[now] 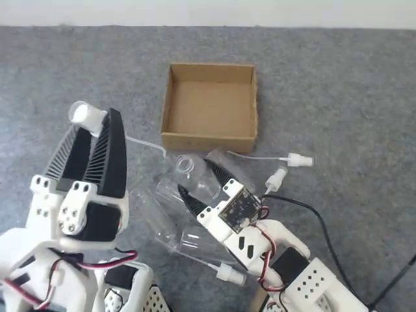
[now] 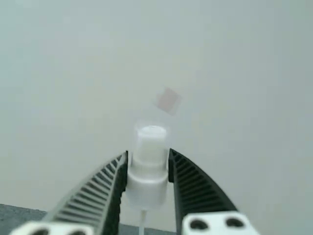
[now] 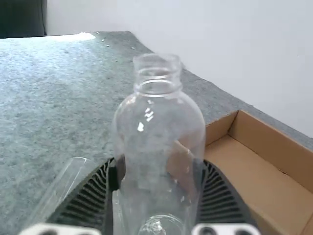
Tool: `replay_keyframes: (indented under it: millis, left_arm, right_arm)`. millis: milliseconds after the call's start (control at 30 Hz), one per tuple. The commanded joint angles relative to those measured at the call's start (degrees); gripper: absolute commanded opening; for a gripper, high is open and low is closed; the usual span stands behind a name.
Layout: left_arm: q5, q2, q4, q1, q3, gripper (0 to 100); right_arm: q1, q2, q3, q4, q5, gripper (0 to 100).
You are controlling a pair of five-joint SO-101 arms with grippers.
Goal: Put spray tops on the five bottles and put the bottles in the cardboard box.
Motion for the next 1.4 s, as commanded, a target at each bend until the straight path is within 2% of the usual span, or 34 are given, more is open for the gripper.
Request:
replay_keyframes:
  millis: [0,133,733,1000,1200,1367]
  left_arm:
    - [0.35,-0.53,-1.58,5.01,1.36,1]
    - [-0.26,-0.53,-1.67,7.82,3.65,1]
    - [-1.49,-0.53,-2.02,7.3,8.22,1]
    - [-5.63,-0.53,-2.02,7.47,14.2,1]
    - [-5.8,-0.53,-2.02,11.78,17.19,2]
    - [-5.45,-0.53,-0.09,11.87,17.27,15]
  right_arm:
    - [-1.27,-0.48,-0.26,-1.63,0.53,6.6]
    - [-1.27,-0.48,-0.26,-1.71,0.44,6.5]
    - [-1.19,-1.1,0.7,-1.8,0.44,6.5]
    - [-1.19,-1.1,0.53,-1.8,0.35,6.5]
    - [-1.1,-1.1,0.44,-1.8,0.35,6.5]
    - [-1.1,-1.1,0.79,-1.8,0.35,6.5]
